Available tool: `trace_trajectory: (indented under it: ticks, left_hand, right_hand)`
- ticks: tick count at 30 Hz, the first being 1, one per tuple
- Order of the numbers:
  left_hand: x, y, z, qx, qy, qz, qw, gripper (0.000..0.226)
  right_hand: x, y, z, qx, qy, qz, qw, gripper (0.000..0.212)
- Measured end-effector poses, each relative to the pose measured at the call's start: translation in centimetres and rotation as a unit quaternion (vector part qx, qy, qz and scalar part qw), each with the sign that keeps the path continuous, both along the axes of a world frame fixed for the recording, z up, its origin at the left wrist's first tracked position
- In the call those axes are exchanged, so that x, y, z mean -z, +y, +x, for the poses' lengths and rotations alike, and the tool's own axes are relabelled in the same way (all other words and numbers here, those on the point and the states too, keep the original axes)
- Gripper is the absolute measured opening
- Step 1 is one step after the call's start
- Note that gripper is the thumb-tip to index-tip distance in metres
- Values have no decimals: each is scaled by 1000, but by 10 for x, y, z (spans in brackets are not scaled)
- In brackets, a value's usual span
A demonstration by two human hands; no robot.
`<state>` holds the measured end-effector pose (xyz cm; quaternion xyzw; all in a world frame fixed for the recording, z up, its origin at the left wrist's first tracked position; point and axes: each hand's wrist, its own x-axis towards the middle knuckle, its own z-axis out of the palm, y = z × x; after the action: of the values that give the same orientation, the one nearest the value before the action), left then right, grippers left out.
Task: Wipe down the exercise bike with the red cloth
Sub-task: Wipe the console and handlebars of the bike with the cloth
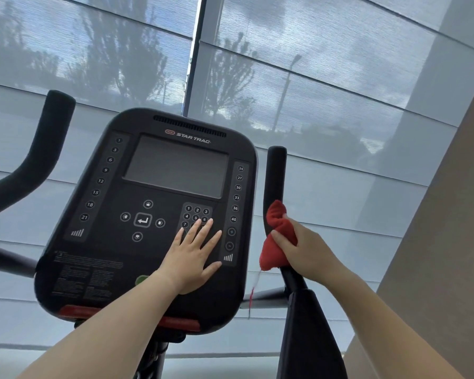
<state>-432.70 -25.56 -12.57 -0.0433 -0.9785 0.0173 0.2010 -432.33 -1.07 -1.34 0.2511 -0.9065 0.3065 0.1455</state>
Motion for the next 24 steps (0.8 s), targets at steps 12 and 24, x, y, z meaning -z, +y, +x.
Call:
trace_trajectory:
  ticks: [12,24]
  left_hand:
    - [-1,-5,3,12,6,-2,1000,67]
    - [-101,1,-5,41,73,151,985,60]
  right_hand:
    - [11,25,2,-40,-131,-122,983,16]
    - [-52,53,-57,-168,-193,-319,912,27]
